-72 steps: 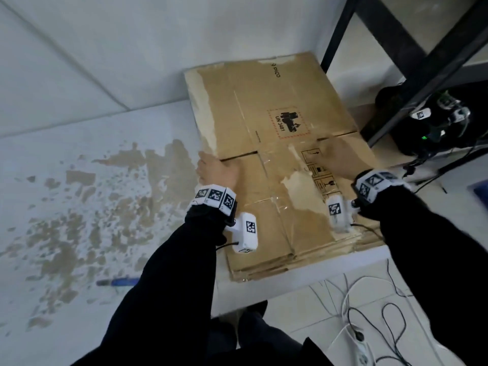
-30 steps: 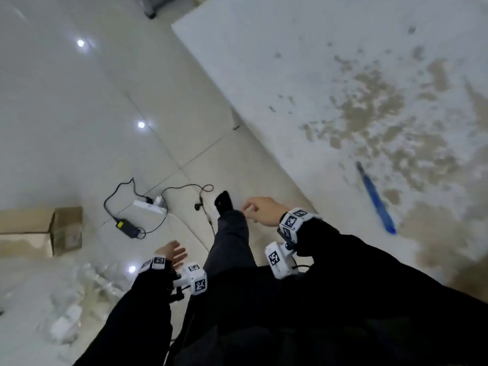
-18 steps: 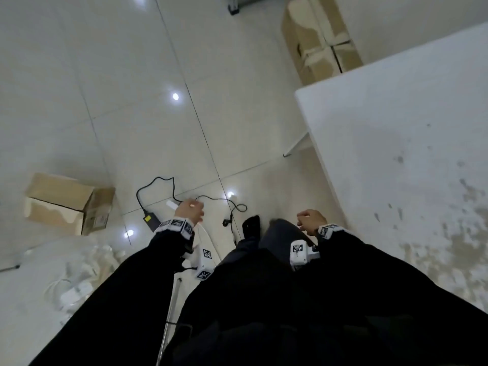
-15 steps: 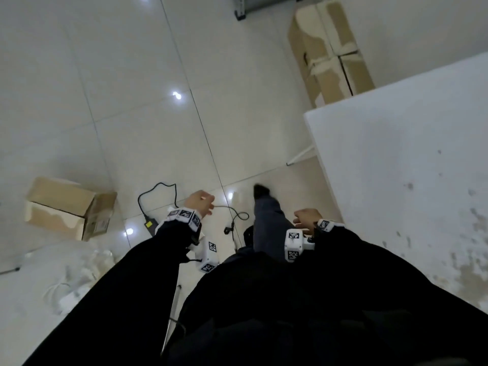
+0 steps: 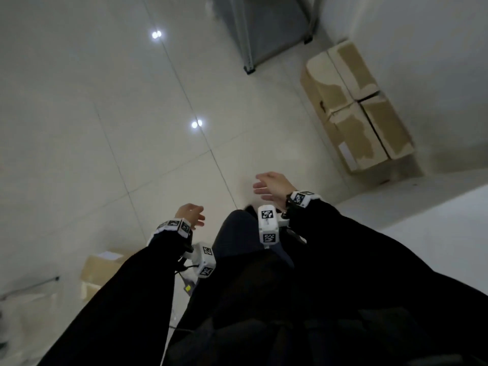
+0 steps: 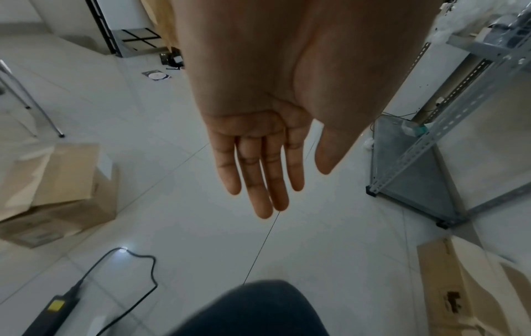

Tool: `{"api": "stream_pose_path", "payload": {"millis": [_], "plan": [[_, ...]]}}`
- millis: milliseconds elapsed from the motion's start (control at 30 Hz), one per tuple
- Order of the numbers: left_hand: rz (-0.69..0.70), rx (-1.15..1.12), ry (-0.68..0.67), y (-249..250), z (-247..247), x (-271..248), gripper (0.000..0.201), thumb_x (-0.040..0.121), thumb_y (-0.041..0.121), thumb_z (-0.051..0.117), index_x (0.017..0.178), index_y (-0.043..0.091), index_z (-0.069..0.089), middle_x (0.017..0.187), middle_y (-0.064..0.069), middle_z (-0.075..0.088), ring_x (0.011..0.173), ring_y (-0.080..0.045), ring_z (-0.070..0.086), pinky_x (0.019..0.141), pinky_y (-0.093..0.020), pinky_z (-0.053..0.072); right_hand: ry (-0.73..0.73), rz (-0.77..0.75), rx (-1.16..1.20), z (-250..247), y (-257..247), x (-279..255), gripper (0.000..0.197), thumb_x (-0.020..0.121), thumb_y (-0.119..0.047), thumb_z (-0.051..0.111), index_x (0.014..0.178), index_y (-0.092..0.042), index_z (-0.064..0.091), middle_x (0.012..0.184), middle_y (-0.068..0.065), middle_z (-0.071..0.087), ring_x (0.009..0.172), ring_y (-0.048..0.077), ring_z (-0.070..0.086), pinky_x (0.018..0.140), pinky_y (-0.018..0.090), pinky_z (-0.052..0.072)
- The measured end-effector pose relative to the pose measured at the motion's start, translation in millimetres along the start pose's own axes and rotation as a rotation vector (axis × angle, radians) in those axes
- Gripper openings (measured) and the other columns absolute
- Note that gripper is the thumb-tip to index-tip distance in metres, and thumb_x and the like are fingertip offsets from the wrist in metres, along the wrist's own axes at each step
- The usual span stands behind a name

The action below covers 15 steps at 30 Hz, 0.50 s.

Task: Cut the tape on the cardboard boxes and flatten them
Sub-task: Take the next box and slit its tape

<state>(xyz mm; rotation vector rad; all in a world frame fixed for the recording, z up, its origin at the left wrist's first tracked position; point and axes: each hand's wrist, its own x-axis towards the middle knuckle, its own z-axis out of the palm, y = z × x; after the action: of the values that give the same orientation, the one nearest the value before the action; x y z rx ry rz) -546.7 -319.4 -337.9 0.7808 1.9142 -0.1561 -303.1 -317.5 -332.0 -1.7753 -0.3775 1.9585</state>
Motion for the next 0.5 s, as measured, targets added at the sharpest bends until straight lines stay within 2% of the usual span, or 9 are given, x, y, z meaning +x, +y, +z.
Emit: {"api": "stream_pose_path", "payload": {"millis": [100,167,200,267,367,433,500], "plan": [[-0.016,0.081,-0.026,52.8,-18.5,33.5,0.017,0.099,0.017,0.047,0.109,0.006,0.054,0.093,-0.016,0.061,0.057,-0.019,0.057,0.056,-0.025,0.034,-0.047,-0.018,-0.008,-0.1,-36.8,23.4,0.011,0.099,-0.018,0.042,0.104,-0.012,0.051,0.075,0.004,0.056,0.061,0.014,0.053,0.052,0.02,0.037],[-0.014,0.181,-0.051,91.9,-22.3,59.3,0.024,0.099,0.018,0.046,0.115,0.002,0.055,0.097,-0.018,0.062,0.061,-0.02,0.055,0.056,-0.026,0.034,0.017,-0.032,-0.02,-14.3,-52.6,43.4,0.012,0.099,-0.017,0.041,0.104,-0.012,0.05,0.072,0.003,0.055,0.057,0.013,0.05,0.045,0.017,0.034],[-0.004,0.238,-0.063,114.0,-22.1,70.9,0.026,0.099,0.017,0.046,0.117,0.001,0.054,0.093,-0.018,0.064,0.061,-0.02,0.055,0.056,-0.026,0.034,0.066,-0.033,0.001,-25.5,-57.0,53.9,0.013,0.099,-0.016,0.041,0.105,-0.011,0.052,0.071,0.002,0.055,0.057,0.013,0.05,0.045,0.017,0.035],[0.04,0.359,-0.085,158.3,-15.0,92.9,0.03,0.099,0.016,0.045,0.121,-0.003,0.053,0.08,-0.013,0.062,0.059,-0.02,0.054,0.053,-0.025,0.033,0.189,-0.001,0.099,-54.7,-58.1,68.7,0.017,0.098,-0.014,0.043,0.108,-0.008,0.056,0.071,0.002,0.056,0.059,0.014,0.051,0.052,0.021,0.039],[0.165,0.515,-0.131,226.4,10.1,115.9,0.03,0.099,0.013,0.045,0.121,-0.007,0.052,0.088,-0.018,0.059,0.057,-0.019,0.052,0.042,-0.023,0.037,0.373,0.112,0.374,-104.5,-43.3,81.0,0.01,0.098,-0.014,0.046,0.1,-0.011,0.055,0.075,0.005,0.057,0.062,0.016,0.054,0.058,0.025,0.041],[0.268,0.599,-0.163,269.6,35.7,129.6,0.028,0.098,0.011,0.047,0.117,-0.009,0.054,0.09,-0.02,0.058,0.057,-0.019,0.05,0.034,-0.016,0.037,0.484,0.19,0.556,-138.2,-25.8,86.9,0.008,0.099,-0.015,0.045,0.099,-0.013,0.052,0.075,0.006,0.056,0.062,0.016,0.054,0.058,0.025,0.04],[0.369,0.67,-0.185,309.9,66.4,135.1,0.022,0.096,0.012,0.05,0.108,-0.005,0.058,0.088,-0.019,0.059,0.058,-0.02,0.051,0.04,-0.016,0.041,0.588,0.253,0.673,-170.1,-5.0,90.8,0.01,0.099,-0.014,0.044,0.106,-0.011,0.051,0.071,0.006,0.057,0.056,0.014,0.057,0.058,0.025,0.04]]}}
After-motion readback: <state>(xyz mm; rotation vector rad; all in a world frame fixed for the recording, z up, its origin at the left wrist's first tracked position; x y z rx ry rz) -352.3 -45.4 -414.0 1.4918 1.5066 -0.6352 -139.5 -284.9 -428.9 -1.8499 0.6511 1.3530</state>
